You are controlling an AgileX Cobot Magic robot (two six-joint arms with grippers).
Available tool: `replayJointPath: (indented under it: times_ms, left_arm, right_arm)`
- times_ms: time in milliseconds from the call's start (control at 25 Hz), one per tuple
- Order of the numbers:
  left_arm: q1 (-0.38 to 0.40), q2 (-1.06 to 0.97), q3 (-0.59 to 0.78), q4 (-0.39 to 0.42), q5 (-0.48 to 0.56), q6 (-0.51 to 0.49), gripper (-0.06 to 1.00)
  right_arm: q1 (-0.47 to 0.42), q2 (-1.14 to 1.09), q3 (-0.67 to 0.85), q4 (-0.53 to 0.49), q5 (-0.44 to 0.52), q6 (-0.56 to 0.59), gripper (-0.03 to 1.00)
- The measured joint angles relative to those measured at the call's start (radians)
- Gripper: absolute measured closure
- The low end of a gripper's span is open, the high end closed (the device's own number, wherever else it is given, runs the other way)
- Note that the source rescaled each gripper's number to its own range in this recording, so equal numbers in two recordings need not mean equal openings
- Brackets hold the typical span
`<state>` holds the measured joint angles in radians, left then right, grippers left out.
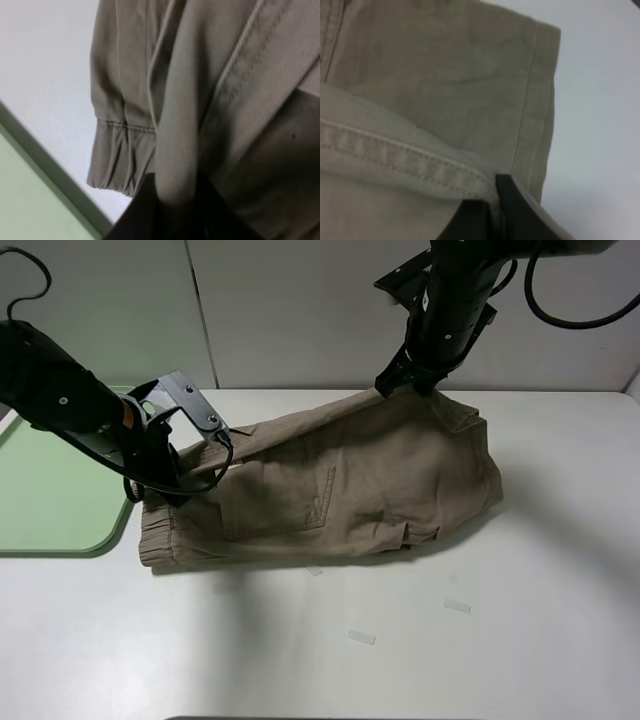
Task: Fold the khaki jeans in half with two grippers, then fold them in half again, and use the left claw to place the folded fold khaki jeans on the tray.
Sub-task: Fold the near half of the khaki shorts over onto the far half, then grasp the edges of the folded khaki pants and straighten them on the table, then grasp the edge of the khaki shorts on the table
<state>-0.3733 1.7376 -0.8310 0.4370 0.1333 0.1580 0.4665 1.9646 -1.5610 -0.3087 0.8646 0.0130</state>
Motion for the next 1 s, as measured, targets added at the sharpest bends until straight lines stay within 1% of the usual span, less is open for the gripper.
replayJointPath:
  times_ms: [120, 160, 200, 240, 280, 320, 360, 400, 440, 480, 520, 600, 760, 840, 920, 1000]
  left_arm:
    - [0.003, 0.000, 0.000, 0.000, -0.035, 0.000, 0.90]
    - [0.003, 0.000, 0.000, 0.000, -0.046, 0.000, 0.88]
    - [0.003, 0.000, 0.000, 0.001, -0.054, 0.000, 0.82]
    - [0.003, 0.000, 0.000, 0.001, -0.064, 0.000, 0.71]
    - [0.003, 0.000, 0.000, 0.001, -0.071, 0.000, 0.55]
    - [0.003, 0.000, 0.000, 0.001, -0.078, 0.000, 0.40]
    - [0.003, 0.000, 0.000, 0.001, -0.084, 0.000, 0.22]
    - [0.003, 0.000, 0.000, 0.001, -0.088, 0.000, 0.11]
    - [0.003, 0.000, 0.000, 0.001, -0.091, 0.000, 0.05]
    - [0.003, 0.000, 0.000, 0.001, -0.095, 0.000, 0.02]
    - [0.003, 0.000, 0.000, 0.001, -0.100, 0.000, -0.01]
    - [0.003, 0.000, 0.000, 0.001, -0.115, 0.000, -0.04]
    - [0.003, 0.000, 0.000, 0.001, -0.167, -0.001, -0.05]
    - [0.003, 0.000, 0.000, 0.001, -0.172, -0.009, -0.05]
    - [0.003, 0.000, -0.007, 0.001, -0.140, -0.044, -0.05]
    - [0.003, -0.005, -0.028, 0.001, -0.072, -0.088, -0.05]
  right_arm:
    - [-0.005, 0.003, 0.000, -0.008, -0.032, 0.000, 0.97]
    - [-0.008, 0.003, 0.000, -0.009, -0.039, 0.000, 0.97]
    - [-0.008, 0.003, 0.000, -0.013, -0.044, 0.000, 0.95]
    - [-0.008, 0.003, 0.000, -0.017, -0.045, 0.000, 0.89]
    - [-0.008, 0.003, 0.000, -0.018, -0.045, 0.000, 0.77]
    - [-0.008, 0.003, 0.000, -0.019, -0.047, 0.000, 0.61]
    - [-0.008, 0.003, -0.002, -0.021, -0.048, 0.003, 0.37]
    - [-0.008, 0.003, -0.003, -0.026, -0.048, 0.011, 0.20]
    - [-0.008, 0.003, -0.003, -0.030, -0.048, 0.017, 0.12]
    - [-0.008, 0.003, -0.003, -0.035, -0.048, 0.021, 0.06]
    - [-0.008, 0.003, -0.003, -0.036, -0.048, 0.023, 0.02]
    - [-0.008, 0.003, -0.003, -0.037, -0.048, 0.027, -0.02]
    - [-0.008, 0.003, -0.003, -0.037, -0.047, 0.029, -0.03]
    - [-0.008, 0.003, -0.003, -0.026, -0.035, 0.030, -0.03]
    - [-0.008, 0.003, -0.003, -0.005, -0.010, 0.030, -0.03]
    - [-0.008, 0.003, -0.003, 0.014, 0.020, 0.030, -0.03]
